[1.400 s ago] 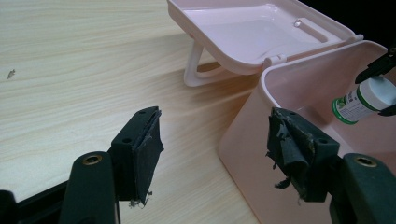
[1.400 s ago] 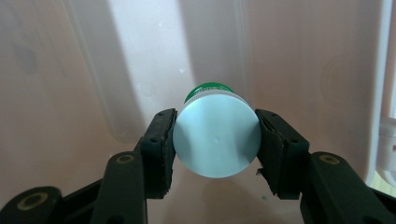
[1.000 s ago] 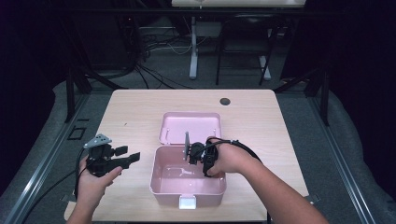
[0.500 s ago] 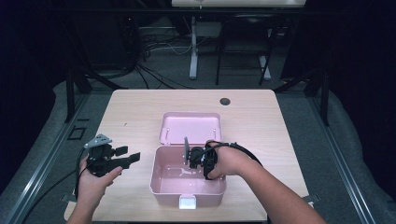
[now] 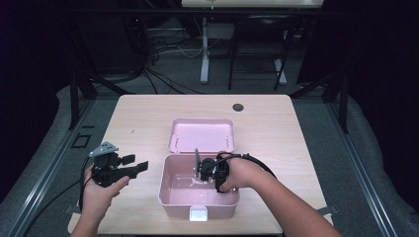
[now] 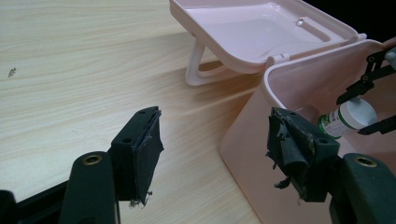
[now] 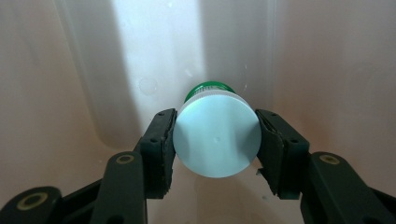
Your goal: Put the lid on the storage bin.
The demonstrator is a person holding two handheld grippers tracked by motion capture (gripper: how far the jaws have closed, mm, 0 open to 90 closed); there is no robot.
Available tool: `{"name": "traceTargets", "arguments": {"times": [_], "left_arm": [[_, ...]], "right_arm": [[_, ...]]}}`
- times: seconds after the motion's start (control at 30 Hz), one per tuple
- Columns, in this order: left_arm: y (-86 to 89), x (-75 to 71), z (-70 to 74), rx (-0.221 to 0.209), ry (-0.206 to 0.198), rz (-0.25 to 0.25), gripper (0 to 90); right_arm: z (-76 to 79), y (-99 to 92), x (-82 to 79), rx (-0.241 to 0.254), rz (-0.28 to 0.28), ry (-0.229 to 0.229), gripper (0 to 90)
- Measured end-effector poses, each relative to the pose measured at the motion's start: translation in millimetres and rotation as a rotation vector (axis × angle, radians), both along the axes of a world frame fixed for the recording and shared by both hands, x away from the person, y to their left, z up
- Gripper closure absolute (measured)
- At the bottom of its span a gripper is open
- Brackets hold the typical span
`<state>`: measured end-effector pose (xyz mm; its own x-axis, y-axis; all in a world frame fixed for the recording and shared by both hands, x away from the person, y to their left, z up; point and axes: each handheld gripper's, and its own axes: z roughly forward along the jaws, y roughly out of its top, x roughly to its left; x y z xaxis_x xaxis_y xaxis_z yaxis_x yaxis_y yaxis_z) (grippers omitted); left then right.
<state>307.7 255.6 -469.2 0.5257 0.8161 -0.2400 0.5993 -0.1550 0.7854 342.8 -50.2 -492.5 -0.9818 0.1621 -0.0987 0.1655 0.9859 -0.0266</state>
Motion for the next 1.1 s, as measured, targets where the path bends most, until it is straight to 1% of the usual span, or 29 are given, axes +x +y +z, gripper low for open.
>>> {"name": "traceTargets", "arguments": {"times": [0.17,0.37,0.47,0.53,0.63,0.8,0.9,1.1], "left_arm": [[-0.2,0.1,-0.3,-0.001,0.002,-0.001,34.6],[0.6,0.0,0.1,-0.001,0.001,-0.001,34.6],[0.8,0.2,-0.1,-0.001,0.002,0.000,34.6],[0.7,0.1,-0.1,-0.001,0.003,0.000,34.6],[0.5,0.3,-0.4,-0.001,0.001,0.002,34.6],[0.4,0.4,-0.7,-0.002,0.002,0.002,34.6],[0.3,0.4,-0.8,-0.002,0.002,0.003,34.6],[0.0,0.4,-0.8,-0.001,0.003,0.002,34.6]], "right_arm": [[-3.8,0.8,0.0,-0.017,0.013,-0.004,49.9],[-5.4,2.0,0.3,-0.019,0.018,-0.004,49.9],[-7.1,3.1,-0.1,-0.034,0.025,-0.005,49.9],[-8.0,3.2,-0.2,-0.030,0.027,-0.005,49.9],[-9.5,3.4,0.1,-0.039,0.031,-0.008,49.8],[-10.7,2.6,0.6,-0.038,0.025,-0.004,49.8],[-12.9,1.5,0.7,-0.026,0.021,-0.001,49.8],[-14.5,2.0,0.6,-0.031,0.020,0.002,49.7]]}}
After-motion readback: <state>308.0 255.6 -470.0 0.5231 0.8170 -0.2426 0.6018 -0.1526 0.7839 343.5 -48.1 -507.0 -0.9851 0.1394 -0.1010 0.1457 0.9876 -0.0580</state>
